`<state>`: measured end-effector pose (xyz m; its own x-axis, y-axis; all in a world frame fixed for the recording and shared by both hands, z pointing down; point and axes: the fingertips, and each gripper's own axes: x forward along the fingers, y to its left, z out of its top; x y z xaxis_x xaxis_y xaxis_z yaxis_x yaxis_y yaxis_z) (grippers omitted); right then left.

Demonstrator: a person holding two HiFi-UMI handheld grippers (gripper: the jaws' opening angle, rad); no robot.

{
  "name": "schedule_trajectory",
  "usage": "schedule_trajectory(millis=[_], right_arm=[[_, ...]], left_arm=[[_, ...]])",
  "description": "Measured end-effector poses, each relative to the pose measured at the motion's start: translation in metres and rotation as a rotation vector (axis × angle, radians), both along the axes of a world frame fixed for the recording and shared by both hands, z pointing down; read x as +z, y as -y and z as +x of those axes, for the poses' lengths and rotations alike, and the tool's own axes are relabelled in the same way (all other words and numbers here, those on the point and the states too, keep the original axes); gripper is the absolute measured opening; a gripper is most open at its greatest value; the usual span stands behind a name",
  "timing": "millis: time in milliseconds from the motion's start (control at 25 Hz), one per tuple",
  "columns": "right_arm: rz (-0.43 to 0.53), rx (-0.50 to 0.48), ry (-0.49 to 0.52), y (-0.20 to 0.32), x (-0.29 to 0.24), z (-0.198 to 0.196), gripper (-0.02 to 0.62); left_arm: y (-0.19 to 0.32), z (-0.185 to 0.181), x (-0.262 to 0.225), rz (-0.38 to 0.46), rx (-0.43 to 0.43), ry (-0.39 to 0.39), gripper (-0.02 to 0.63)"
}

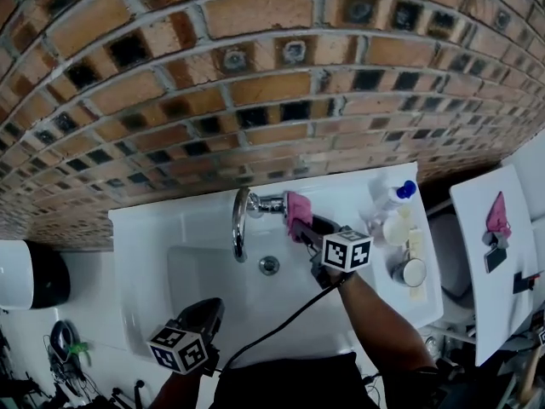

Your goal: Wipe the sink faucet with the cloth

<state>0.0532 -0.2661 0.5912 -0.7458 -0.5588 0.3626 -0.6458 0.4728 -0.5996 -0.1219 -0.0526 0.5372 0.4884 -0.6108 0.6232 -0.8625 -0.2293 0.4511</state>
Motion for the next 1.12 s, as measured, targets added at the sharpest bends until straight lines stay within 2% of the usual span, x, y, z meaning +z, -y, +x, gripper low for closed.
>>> schedule_trajectory(millis=[320,520,920,1120], right_arm=[[-0.017,-0.138,0.139,0.013,-0.002,-0.017,0.150],[0.031,-0.217,0.205,0.012,-0.020,-0.016,0.150],[0.086,-0.261,0.238,0.000,-0.053,-0.013,0.150],[0.138,-0.269,0.202,-0.009,-0.071,-0.012,0.149]], left_arm=[[0.006,0.019,0.008,-0.048,0.040,-0.015,0.006],[0.010,0.019,0.015,-0.070,0.041,-0.022,0.006],[0.008,0.023,0.022,-0.086,0.052,-0.056,0.006],[0.008,0.022,0.019,-0.069,0.062,-0.065,0.006]])
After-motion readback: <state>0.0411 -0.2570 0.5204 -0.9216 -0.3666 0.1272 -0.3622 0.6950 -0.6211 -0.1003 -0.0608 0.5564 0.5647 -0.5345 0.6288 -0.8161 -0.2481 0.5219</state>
